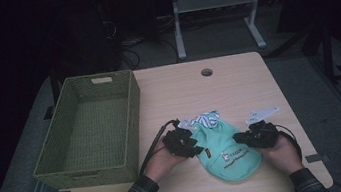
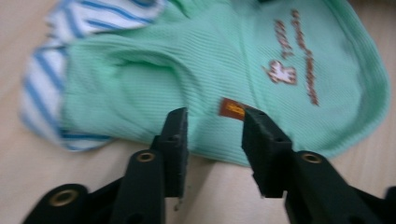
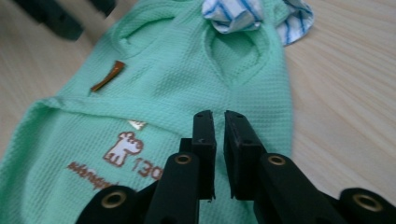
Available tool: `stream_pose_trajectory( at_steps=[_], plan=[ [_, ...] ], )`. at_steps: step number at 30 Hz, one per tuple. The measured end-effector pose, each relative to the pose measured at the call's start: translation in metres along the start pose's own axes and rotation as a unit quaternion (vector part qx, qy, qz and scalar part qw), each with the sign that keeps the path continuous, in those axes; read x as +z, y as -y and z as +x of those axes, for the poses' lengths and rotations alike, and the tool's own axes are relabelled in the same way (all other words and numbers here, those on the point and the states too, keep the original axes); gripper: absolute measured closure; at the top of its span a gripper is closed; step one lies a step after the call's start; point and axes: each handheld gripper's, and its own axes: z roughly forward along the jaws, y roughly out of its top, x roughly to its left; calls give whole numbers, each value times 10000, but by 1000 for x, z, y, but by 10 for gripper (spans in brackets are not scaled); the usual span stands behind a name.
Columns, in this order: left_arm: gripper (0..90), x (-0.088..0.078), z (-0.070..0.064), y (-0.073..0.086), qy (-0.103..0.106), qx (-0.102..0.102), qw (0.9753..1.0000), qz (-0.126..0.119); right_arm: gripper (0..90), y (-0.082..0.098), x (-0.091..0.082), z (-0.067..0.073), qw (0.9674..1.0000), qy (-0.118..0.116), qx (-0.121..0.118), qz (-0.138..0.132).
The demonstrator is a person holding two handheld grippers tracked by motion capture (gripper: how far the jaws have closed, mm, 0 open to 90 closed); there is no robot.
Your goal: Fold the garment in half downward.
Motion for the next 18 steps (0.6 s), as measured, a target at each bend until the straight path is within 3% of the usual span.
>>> stream_pose_trajectory(
  at_steps=[4,10,18],
  plan=[
    [481,-5,13,-5,-106,-101,9999,-54,789,6,-2,8,10000,-91,-10,37],
    [430,-8,29,-16,-288,-183,9993,-153,789,11,-7,14,9999,-131,-51,-18],
    [389,4,51,-36,-438,-185,9984,-304,799,18,-6,20,9997,-192,-114,79]
  ],
)
